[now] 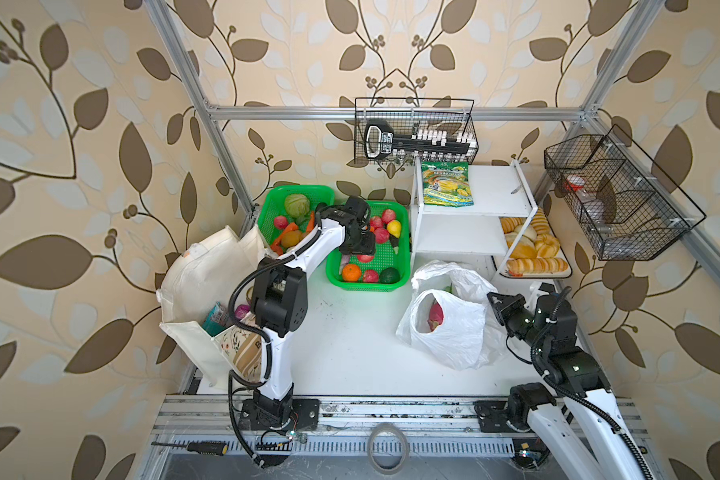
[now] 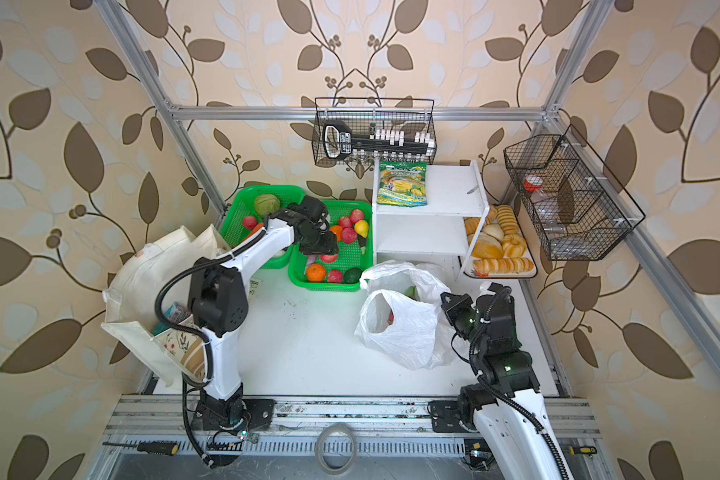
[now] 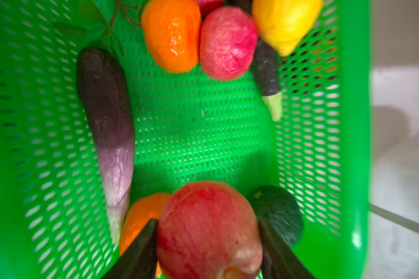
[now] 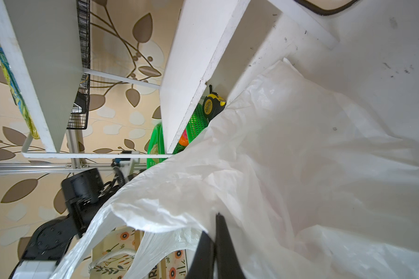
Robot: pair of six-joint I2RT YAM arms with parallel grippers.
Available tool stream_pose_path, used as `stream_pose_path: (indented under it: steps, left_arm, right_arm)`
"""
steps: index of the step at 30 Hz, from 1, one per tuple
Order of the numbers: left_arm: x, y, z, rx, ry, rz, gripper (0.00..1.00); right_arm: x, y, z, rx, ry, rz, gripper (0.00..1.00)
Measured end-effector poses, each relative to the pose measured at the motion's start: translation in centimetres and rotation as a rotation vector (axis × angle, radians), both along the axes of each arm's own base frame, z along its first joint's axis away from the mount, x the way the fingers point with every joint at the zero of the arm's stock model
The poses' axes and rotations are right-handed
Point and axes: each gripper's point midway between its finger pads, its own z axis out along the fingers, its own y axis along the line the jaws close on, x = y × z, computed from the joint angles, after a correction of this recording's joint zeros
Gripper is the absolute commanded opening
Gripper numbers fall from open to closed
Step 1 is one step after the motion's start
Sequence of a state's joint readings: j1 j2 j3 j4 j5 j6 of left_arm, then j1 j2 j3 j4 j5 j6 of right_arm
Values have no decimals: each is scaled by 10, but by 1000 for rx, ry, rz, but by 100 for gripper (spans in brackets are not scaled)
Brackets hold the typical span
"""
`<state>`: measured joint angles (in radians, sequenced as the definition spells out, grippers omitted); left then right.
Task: Place the mixed food into the grocery bags and tie them
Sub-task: 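Carry the red apple with the left gripper into the held plastic bag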
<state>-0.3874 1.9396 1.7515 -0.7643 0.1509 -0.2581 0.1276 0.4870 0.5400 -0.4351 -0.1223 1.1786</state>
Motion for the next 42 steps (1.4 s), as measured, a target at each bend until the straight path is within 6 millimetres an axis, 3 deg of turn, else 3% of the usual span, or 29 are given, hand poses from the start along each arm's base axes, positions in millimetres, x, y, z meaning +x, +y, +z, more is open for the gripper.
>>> stream_pose_path:
  steps: [4,7,9,16,20,28,38,42]
  left_arm:
    - [-20,-6,60,-153,-111,6,60]
    - [-40,-12,73,-238,-122,-6,60]
    - [-54,-16,69,-267,-99,-23,60]
    - [-118,-33,24,-339,50,-87,61]
    - [-152,-48,25,-387,73,-141,61]
    - [-205,-101,33,-458,103,-324,60]
    - [-218,-110,35,-495,135,-371,63]
    - [-217,-120,45,-563,125,-385,65]
  right_arm:
    - [0,-1,0,7,-2,-4,0]
    - [0,-1,0,11,-9,-7,0]
    - [0,-1,0,13,-10,-8,0]
    - [-1,-1,2,25,-16,-10,0]
    - [-1,-1,3,30,-20,-12,0]
    - [-1,-1,4,42,-21,-18,0]
    - [-3,-1,1,66,-20,-29,0]
    - [-2,0,-2,93,-15,-35,0]
